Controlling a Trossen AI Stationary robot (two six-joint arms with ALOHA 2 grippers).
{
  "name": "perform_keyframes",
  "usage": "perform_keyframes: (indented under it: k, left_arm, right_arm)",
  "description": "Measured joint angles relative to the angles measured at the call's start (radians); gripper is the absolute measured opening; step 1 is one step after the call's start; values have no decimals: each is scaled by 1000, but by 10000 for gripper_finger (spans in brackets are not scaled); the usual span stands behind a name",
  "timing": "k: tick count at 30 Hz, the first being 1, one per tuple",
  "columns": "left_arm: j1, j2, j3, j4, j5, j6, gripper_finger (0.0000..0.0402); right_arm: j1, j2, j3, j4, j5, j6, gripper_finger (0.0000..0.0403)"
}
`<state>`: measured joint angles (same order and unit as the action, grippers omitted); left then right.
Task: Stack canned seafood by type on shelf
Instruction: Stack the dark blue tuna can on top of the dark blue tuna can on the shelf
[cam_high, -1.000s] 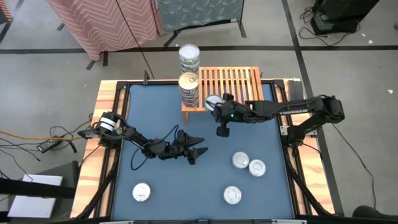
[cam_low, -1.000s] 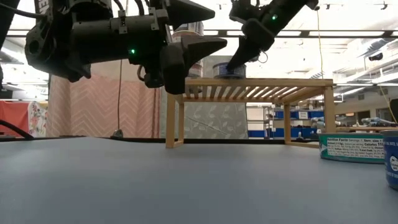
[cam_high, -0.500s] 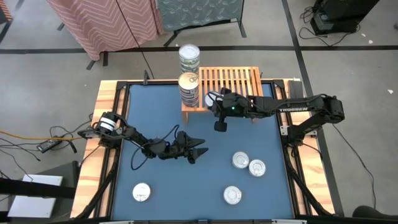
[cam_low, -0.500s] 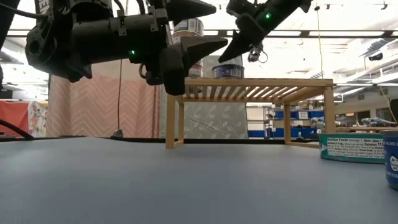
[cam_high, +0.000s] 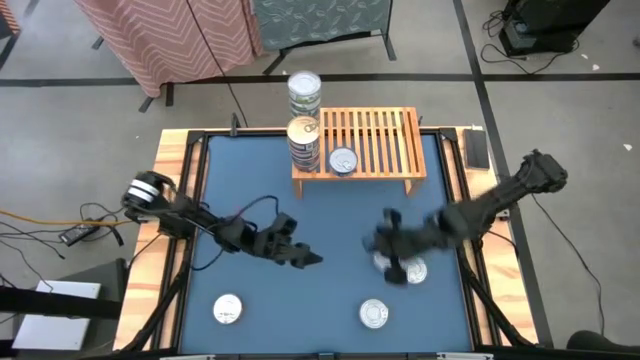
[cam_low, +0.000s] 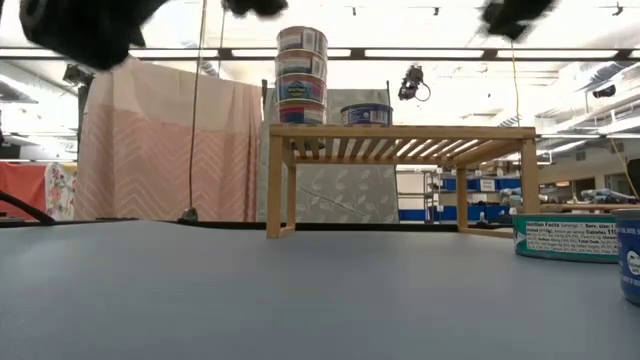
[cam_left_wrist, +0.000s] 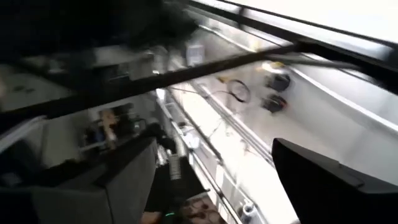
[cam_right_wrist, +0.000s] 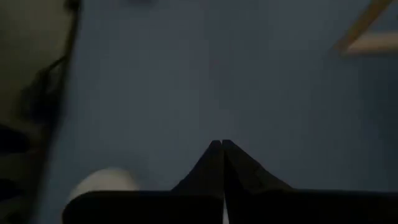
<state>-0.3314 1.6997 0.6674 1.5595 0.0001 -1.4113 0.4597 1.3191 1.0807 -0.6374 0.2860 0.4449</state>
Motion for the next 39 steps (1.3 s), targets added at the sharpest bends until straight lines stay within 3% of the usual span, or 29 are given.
perform_keyframes:
  k: [4,7,12,17,24,30,35,39]
  left_arm:
    - [-21,-103,0,-43,14,95,323]
    - [-30,-159,0,-72,12,132,323]
    - [-45,-210,0,-153,58,164,323]
    - [-73,-216,0,-125,115,178,323]
    - [-105,-216,0,-162,146,173,323]
    - [-105,-216,-45,-133,177,166,323]
    - [-112,-216,-117,-71,116,146,323]
    - [-122,-216,-185,-4,52,144,323]
  right_arm:
    - [214,93,-56,63,81,282,0]
    - [302,194,-46,76,124,418,0]
    - [347,349,14,91,111,503,0]
    - [352,441,47,98,94,559,0]
    - [316,500,47,134,50,544,0]
    - [192,513,48,184,66,404,0]
    - [97,515,47,312,93,321,0]
    - [118,442,99,293,134,266,0]
